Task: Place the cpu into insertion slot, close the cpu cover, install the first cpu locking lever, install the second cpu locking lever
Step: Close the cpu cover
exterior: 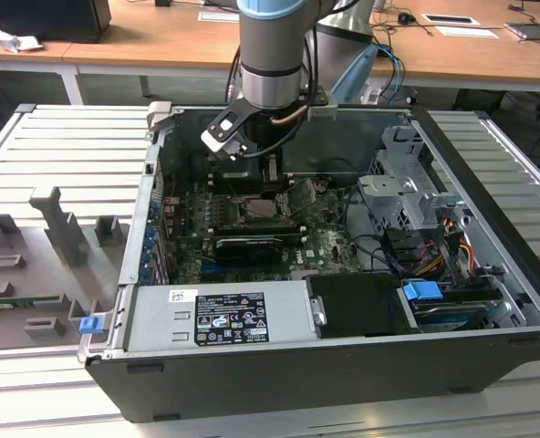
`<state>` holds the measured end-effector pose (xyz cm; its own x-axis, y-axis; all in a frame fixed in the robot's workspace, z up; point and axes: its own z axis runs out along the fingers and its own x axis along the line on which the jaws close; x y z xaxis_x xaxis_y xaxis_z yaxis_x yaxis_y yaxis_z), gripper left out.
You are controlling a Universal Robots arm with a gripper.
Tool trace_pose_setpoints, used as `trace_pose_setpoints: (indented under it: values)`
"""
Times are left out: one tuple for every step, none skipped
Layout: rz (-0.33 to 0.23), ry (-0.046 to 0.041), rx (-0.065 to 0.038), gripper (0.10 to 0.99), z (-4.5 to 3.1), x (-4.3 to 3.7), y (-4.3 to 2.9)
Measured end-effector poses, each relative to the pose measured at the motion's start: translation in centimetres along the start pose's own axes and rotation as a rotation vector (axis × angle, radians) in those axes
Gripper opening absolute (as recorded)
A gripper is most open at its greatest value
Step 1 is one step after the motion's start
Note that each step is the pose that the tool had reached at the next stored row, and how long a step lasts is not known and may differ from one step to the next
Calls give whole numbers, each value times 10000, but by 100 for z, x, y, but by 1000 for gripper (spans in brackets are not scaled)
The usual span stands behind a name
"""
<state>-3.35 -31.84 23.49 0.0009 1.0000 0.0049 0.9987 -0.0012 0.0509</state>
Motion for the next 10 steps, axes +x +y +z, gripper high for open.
trace_pose_setpoints:
  values:
    - [-1, 2, -1, 106, -44, 0, 3]
    - [-2, 1, 0, 106, -67, 1, 4]
    - [-3, 2, 0, 106, -72, 1, 4]
    - [-2, 6, 0, 106, -75, 3, 4]
    - [-2, 4, 1, 106, -82, 3, 4]
    - [-1, 1, -1, 106, -87, 5, 4]
    - [-2, -7, 0, 106, -90, 6, 5]
    - [-2, -9, -1, 106, -92, 6, 5]
    - [-3, -10, -1, 106, -93, 6, 5]
    - [-2, -11, 0, 106, -95, 6, 6]
